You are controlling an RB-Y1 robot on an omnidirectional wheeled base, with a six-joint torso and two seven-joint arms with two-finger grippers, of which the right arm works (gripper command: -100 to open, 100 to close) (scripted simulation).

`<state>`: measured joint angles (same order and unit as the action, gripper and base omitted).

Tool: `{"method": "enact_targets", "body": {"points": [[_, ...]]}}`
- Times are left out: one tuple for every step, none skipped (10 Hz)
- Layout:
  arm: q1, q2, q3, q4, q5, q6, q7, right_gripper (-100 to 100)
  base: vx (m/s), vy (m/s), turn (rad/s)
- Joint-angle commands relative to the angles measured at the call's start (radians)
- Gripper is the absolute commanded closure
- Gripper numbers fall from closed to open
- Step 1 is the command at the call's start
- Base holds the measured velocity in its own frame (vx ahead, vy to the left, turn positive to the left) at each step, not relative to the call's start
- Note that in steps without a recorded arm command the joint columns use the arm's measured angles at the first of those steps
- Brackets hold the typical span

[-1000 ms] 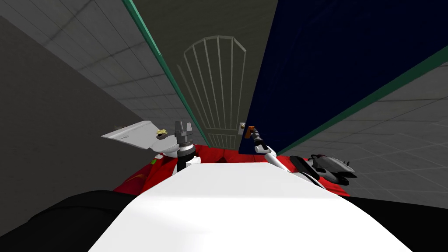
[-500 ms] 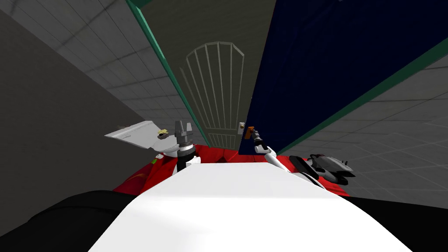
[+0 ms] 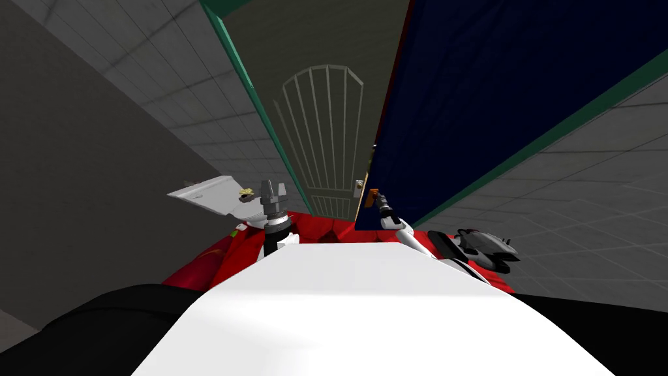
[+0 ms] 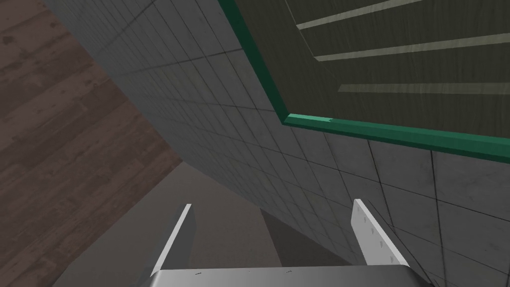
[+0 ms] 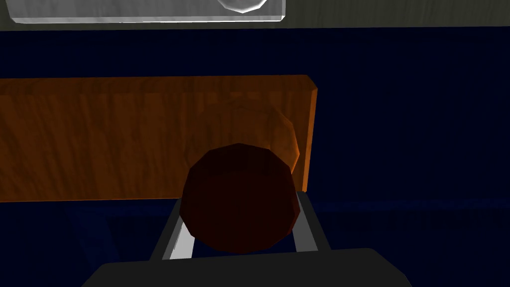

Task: Pull the door open

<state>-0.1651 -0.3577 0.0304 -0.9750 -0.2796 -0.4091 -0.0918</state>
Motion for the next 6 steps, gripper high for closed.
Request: {"method": "enact_targets", "body": {"points": [[0.013, -0.017, 0.017, 0.002, -0.002, -0.002, -0.017, 100, -0.218, -0.092, 0.102], [0.017, -0.024, 0.032, -0.007, -0.002, -0.003, -0.027, 100, -0.229, -0.144, 0.144], [0.019, -0.031, 0.048, -0.016, -0.002, -0.005, -0.037, 100, -0.223, -0.112, 0.145], [0.023, -0.041, 0.072, -0.030, -0.002, -0.008, -0.053, 100, -0.217, -0.118, 0.184], [0.024, -0.046, 0.087, -0.039, -0.002, -0.009, -0.062, 100, -0.220, -0.142, 0.182], [0.026, -0.052, 0.101, -0.047, -0.001, -0.011, -0.071, 100, -0.166, -0.130, 0.136]]}}
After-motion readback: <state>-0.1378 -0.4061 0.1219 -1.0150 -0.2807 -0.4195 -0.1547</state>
